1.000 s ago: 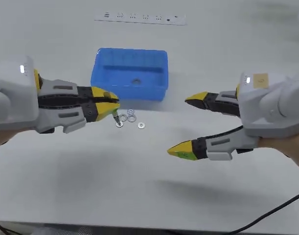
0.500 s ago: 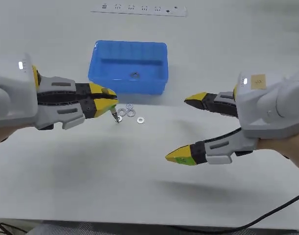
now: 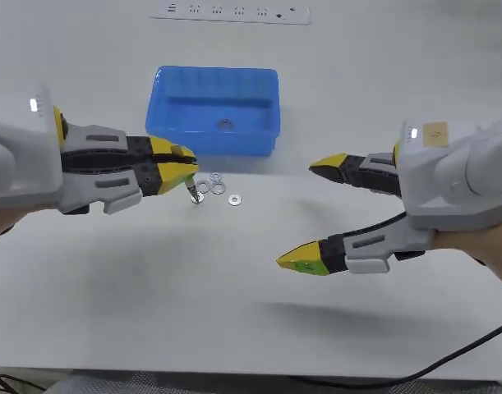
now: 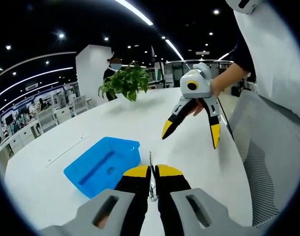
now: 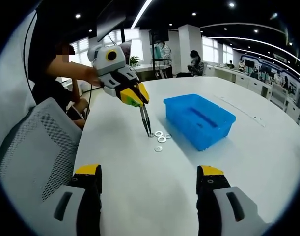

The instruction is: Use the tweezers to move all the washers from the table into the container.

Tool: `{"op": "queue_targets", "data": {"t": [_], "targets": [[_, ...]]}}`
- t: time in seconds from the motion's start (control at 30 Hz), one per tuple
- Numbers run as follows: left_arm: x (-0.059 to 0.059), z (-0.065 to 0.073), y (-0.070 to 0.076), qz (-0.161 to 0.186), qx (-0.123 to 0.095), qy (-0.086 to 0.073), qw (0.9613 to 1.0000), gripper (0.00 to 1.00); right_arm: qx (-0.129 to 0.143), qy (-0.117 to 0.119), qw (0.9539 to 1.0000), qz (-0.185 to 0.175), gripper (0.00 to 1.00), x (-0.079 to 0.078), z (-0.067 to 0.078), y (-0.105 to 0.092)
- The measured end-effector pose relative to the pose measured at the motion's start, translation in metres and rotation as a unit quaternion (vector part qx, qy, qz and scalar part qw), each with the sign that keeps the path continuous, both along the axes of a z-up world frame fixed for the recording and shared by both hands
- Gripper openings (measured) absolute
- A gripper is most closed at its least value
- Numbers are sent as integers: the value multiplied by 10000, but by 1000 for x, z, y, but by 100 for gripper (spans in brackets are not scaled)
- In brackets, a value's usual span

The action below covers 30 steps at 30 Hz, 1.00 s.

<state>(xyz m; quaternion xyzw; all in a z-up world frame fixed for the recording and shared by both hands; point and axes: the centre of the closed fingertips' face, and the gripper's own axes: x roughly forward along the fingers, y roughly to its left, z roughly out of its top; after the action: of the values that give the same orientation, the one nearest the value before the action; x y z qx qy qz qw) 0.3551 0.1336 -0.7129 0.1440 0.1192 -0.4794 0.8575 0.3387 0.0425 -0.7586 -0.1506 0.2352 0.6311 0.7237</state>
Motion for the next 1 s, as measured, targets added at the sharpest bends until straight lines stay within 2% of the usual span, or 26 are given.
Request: {"op": "queue_targets", "data": {"t": [0.1,0.4,0.63,0.73,0.77,0.87,0.97,1.0], "targets": [[0,0,1,6,6,64,10000,7,22,12,10000,-32,80,0,1,-1],[1,-1,5,62,37,77,9999,7,56,19,9999,-103,79,2,1,-2],[0,0,0,-5,-12,92,10000,7,68,41,9999,-136,79,1,1,-4],[0,-4,0,-19,101,84,9999,7,66,42,9999,-144,78,1,1,-5],[0,-2,-1,-16,36,98,9999,7,69,46,9999,-145,78,1,1,-5],[0,-3,0,-50,102,82,9999,7,76,65,9998,-155,78,1,1,-5],[-1,-2,0,-67,102,131,9998,7,62,84,9998,-160,77,1,0,-5],[-1,-2,1,-47,106,193,9997,7,70,92,9998,-158,77,1,0,-4]]}}
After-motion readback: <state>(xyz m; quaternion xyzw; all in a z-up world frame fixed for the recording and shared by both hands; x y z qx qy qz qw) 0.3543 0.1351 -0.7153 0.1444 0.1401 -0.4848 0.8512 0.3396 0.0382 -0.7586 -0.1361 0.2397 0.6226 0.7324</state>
